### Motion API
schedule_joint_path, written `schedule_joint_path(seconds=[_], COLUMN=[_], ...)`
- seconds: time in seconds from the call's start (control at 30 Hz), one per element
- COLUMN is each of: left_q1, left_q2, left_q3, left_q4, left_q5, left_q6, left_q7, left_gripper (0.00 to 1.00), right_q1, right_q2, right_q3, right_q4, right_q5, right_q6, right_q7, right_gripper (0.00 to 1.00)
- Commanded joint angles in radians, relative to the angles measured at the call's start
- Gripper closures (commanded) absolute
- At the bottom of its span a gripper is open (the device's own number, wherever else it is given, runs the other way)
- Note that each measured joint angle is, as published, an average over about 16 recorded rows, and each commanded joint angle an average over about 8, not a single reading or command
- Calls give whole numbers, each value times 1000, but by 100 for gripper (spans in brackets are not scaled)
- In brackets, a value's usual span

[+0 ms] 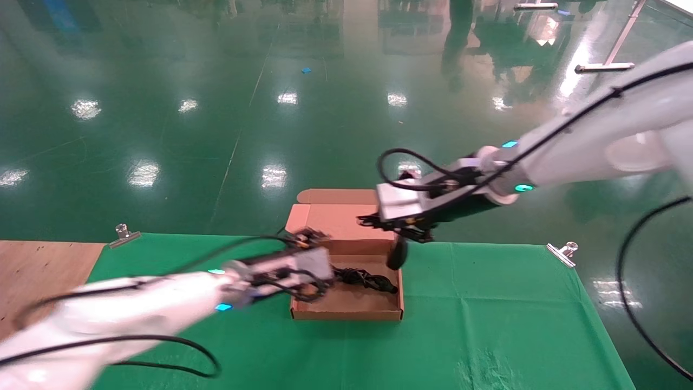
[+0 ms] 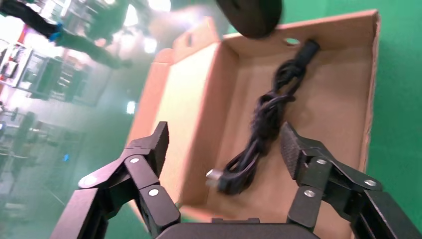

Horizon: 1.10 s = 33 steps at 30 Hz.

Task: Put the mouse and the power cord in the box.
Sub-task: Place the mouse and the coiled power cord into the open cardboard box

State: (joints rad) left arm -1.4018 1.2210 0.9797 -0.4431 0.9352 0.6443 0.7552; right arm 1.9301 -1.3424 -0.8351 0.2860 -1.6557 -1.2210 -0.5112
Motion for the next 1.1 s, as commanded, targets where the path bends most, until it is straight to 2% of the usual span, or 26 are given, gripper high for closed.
schedule_joint_path(seconds=[0.03, 0.2, 0.37, 0.47, 0.6, 0.8, 1.1], left_q1=[0, 18, 48, 73, 107, 143, 144], left_q2=[-42, -154, -257, -312, -371, -419, -415], left_q3=[-37, -106, -159, -187, -216, -239, -248], left_q4=[2, 17, 30, 39, 58, 111, 177], left_q5=[-48, -138, -215, -257, -299, -332, -344], left_q6=[64, 188, 297, 350, 403, 447, 483], left_q7=[28, 77, 96, 104, 123, 152, 179], left_gripper=[0, 0, 0, 0, 0, 0, 0], right_q1=[-2, -46, -91, -114, -144, -183, -229], right_q2=[-20, -32, -36, -37, -38, -38, -35], right_q3=[-3, -72, -183, -255, -342, -457, -589], right_q4=[10, 164, 318, 392, 472, 547, 527], right_q5=[-2, 15, 46, 65, 89, 117, 140], right_q6=[8, 63, 145, 217, 352, 531, 627], right_q7=[9, 118, 248, 316, 385, 451, 509], right_gripper=[100, 100, 100, 100, 100, 100, 100])
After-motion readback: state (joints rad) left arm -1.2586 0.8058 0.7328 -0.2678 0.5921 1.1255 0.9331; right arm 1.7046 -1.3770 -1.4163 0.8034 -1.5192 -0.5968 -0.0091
